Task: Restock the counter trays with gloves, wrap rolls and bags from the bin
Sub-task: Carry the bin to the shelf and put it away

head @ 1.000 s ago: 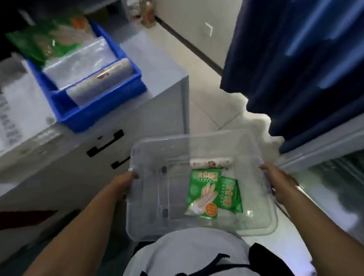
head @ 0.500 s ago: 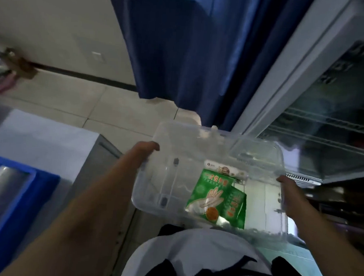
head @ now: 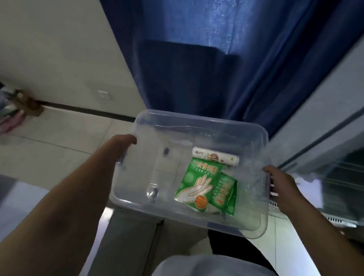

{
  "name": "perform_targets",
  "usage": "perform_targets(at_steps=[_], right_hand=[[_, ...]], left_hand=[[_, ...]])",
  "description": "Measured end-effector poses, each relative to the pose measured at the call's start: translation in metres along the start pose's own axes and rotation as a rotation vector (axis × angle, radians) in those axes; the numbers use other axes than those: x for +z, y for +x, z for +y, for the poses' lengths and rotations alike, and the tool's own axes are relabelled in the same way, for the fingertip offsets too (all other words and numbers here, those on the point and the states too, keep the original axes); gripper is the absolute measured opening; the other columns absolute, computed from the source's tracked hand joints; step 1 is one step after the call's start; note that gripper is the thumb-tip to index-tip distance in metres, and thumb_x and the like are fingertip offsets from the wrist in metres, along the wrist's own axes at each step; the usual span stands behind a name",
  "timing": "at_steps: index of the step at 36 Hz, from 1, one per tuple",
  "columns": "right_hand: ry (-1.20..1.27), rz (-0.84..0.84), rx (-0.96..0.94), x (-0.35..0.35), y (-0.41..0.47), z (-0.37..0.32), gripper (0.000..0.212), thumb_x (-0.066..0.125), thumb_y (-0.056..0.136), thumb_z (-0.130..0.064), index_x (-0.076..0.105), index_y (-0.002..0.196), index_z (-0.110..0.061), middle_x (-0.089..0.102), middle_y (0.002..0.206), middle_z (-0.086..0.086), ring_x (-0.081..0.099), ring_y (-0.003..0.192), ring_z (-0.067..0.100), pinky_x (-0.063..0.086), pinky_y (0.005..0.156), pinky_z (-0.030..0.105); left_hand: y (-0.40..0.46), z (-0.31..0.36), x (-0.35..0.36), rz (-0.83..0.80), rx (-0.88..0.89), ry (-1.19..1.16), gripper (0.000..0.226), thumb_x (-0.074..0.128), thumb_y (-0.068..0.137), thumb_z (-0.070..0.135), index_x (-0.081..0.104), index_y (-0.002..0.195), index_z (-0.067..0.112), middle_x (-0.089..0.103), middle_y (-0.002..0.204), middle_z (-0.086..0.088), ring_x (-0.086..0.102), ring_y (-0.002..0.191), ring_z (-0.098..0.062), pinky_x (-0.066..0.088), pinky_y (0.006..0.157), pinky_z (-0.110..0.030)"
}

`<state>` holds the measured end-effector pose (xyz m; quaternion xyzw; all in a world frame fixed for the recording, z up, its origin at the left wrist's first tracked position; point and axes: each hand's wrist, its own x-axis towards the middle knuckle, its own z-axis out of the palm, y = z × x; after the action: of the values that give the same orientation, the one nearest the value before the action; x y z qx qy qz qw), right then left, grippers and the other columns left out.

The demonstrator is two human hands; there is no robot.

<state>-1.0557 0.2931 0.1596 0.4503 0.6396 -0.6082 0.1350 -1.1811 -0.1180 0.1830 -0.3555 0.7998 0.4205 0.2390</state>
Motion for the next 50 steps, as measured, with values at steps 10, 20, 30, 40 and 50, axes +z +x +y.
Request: perform_targets(at_steps=[10, 20, 30, 40, 50], right_hand=[[-0.235, -0.257, -0.032, 0.159, 0.123, -0.132, 0.039, 0.063, 0.076, -0.040, 0.069, 0.099, -0.009, 0.071, 0.093, 0.018, 0.067, 0.085, 0.036, 0.056, 0.078, 0.047], [-0.502, -0.506, -0.205, 0.364, 0.154, -0.267, 0.033, 0.063, 0.082, -0.027, 0.067, 0.106, -0.004, 0.069, 0.089, 0.016, 0.065, 0.074, 0.031, 0.053, 0.065, 0.036], [-0.668, -0.633, -0.370, 0.597, 0.127, -0.339, 0.038, 0.064, 0.082, -0.035, 0.067, 0.106, -0.006, 0.069, 0.097, 0.014, 0.066, 0.086, 0.032, 0.050, 0.065, 0.035], [-0.701, -0.674, -0.443, 0.779, 0.067, -0.391, 0.029, 0.070, 0.073, -0.029, 0.070, 0.091, -0.006, 0.065, 0.073, 0.008, 0.064, 0.060, 0.021, 0.052, 0.054, 0.028], [-0.795, -0.811, -0.392, 0.998, 0.041, -0.422, 0.037, 0.068, 0.077, -0.036, 0.070, 0.101, -0.008, 0.066, 0.075, 0.007, 0.061, 0.060, 0.023, 0.048, 0.064, 0.033]], left_hand=[[0.079, -0.005, -0.071, 0.141, -0.196, -0.100, 0.039, 0.048, 0.096, -0.002, 0.049, 0.134, -0.012, 0.044, 0.070, -0.012, 0.040, 0.057, -0.024, 0.039, 0.055, -0.027], [0.092, -0.013, -0.122, 0.327, -0.530, -0.517, 0.018, 0.047, 0.099, 0.007, 0.053, 0.115, 0.001, 0.047, 0.070, -0.012, 0.043, 0.059, -0.027, 0.043, 0.049, -0.027], [0.177, -0.067, -0.192, 0.353, -0.709, -0.972, 0.025, 0.048, 0.102, 0.025, 0.054, 0.087, 0.005, 0.050, 0.072, -0.009, 0.047, 0.059, -0.024, 0.046, 0.046, -0.025], [0.252, -0.084, -0.344, 0.501, -0.576, -1.185, 0.031, 0.058, 0.096, 0.022, 0.062, 0.123, 0.009, 0.065, 0.103, -0.012, 0.056, 0.069, -0.020, 0.043, 0.046, -0.025], [0.347, -0.097, -0.503, 0.603, -0.535, -1.300, 0.018, 0.059, 0.095, 0.015, 0.059, 0.077, 0.011, 0.057, 0.033, -0.001, 0.055, 0.026, -0.012, 0.041, 0.024, -0.021]])
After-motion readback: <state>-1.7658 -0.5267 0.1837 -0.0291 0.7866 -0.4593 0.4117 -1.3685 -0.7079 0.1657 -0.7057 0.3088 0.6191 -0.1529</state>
